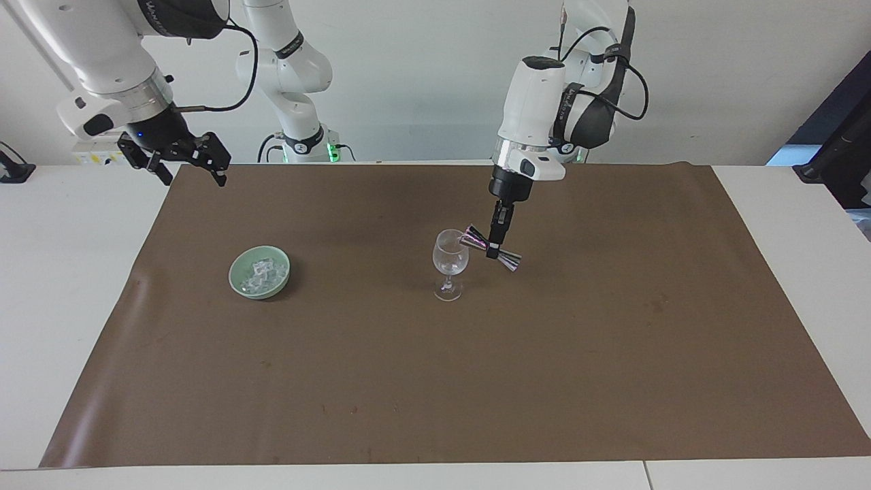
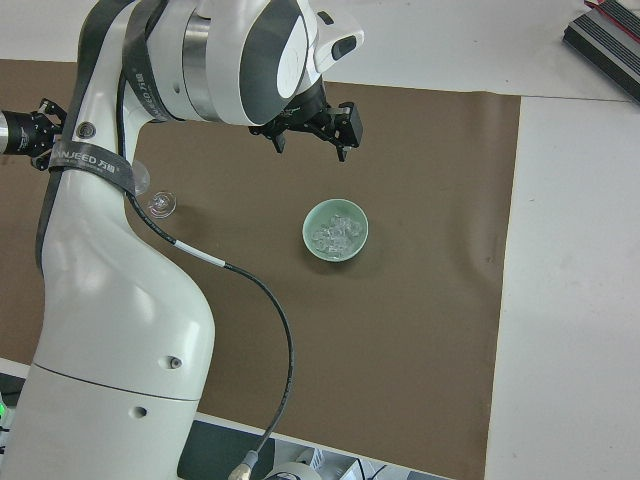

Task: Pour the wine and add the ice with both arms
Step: 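Tilt the jigger over the clear glass with the left gripper, then carry the jigger back toward its starting spot with the left gripper, then lower the jigger onto the table with the left gripper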

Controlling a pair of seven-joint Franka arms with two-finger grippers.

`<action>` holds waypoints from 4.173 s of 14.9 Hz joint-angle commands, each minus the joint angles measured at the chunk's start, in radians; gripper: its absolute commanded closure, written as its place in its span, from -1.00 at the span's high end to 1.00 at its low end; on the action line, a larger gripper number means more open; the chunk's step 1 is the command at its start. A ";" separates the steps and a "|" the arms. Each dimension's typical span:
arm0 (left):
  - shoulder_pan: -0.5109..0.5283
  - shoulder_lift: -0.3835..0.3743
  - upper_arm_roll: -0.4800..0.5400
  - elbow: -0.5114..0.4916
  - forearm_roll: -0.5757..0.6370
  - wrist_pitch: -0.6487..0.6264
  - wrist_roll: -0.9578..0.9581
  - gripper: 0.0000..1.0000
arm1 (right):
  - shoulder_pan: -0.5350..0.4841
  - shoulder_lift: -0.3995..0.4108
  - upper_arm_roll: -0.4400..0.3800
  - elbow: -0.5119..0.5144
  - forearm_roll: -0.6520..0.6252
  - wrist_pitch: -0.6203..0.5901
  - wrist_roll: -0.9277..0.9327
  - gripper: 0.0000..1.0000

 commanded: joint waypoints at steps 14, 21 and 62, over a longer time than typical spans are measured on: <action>-0.086 0.037 0.007 0.085 0.353 -0.128 -0.120 -1.00 | -0.010 -0.017 0.005 -0.022 0.014 0.008 -0.019 1.00; -0.105 0.035 0.004 0.113 0.417 -0.207 -0.119 -1.00 | -0.010 -0.017 0.005 -0.022 0.014 0.008 -0.019 1.00; 0.841 0.158 0.006 -0.097 -1.737 -0.276 0.996 -1.00 | -0.010 -0.017 0.005 -0.022 0.016 0.008 -0.019 1.00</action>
